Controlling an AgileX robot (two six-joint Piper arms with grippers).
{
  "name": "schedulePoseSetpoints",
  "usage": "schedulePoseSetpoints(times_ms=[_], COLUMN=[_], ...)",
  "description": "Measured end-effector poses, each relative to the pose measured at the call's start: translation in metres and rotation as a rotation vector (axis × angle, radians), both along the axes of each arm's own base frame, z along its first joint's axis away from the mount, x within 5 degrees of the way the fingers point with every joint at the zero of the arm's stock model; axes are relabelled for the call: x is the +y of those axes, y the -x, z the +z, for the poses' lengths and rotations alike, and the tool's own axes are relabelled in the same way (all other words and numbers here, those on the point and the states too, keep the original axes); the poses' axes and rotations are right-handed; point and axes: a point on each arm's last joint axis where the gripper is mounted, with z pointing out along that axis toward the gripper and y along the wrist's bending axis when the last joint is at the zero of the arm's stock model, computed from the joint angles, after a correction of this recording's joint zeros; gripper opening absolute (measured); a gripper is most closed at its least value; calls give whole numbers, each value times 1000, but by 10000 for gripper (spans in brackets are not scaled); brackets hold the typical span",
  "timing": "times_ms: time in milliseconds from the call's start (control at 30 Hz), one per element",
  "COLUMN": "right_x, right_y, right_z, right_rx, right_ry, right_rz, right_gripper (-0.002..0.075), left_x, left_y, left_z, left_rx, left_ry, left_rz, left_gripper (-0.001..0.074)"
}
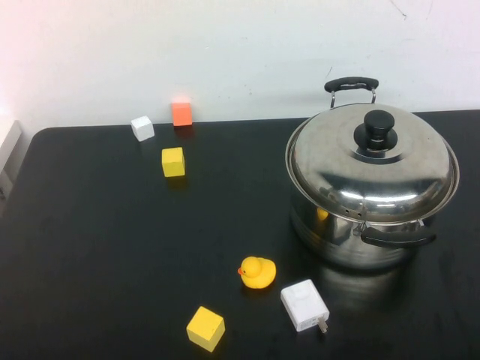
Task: Cover the pot
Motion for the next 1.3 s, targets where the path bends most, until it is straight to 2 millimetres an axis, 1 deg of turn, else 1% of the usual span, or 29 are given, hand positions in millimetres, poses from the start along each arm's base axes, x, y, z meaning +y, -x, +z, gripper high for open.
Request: schedulePoseSetpoints(times_ms=[100, 200, 367, 433, 533, 667, 767, 900, 1300], right_x=[0, 0, 0, 0, 0, 0, 0, 0, 0], right_y=[0, 0, 0, 0, 0, 0, 0, 0, 0], right_z=[0, 0, 0, 0, 0, 0, 0, 0, 0], right_rx=[0, 0, 0, 0, 0, 0, 0, 0, 0], right_ry=[0, 0, 0, 0, 0, 0, 0, 2, 2], right_rz=[0, 0, 0, 0, 0, 0, 0, 0, 0], right_gripper=[-2, -2, -2, -2, -2, -2, -2, -2, -2], left_x=[7, 10, 10, 11, 11, 13, 14, 12, 12], left_y=[4, 8, 11, 10, 10, 10, 13, 14, 14], left_z=[-15, -32, -80, -103, -128, -140, -158, -160, -159], left_rx=[31, 4, 19, 63, 119, 220, 421, 468, 466], left_ry=[40, 47, 62, 91, 113, 125, 147, 184, 197], left_rz=[82, 123, 147, 152, 156, 180, 207, 199, 191], left_gripper=[0, 0, 0, 0, 0, 0, 0, -1, -1])
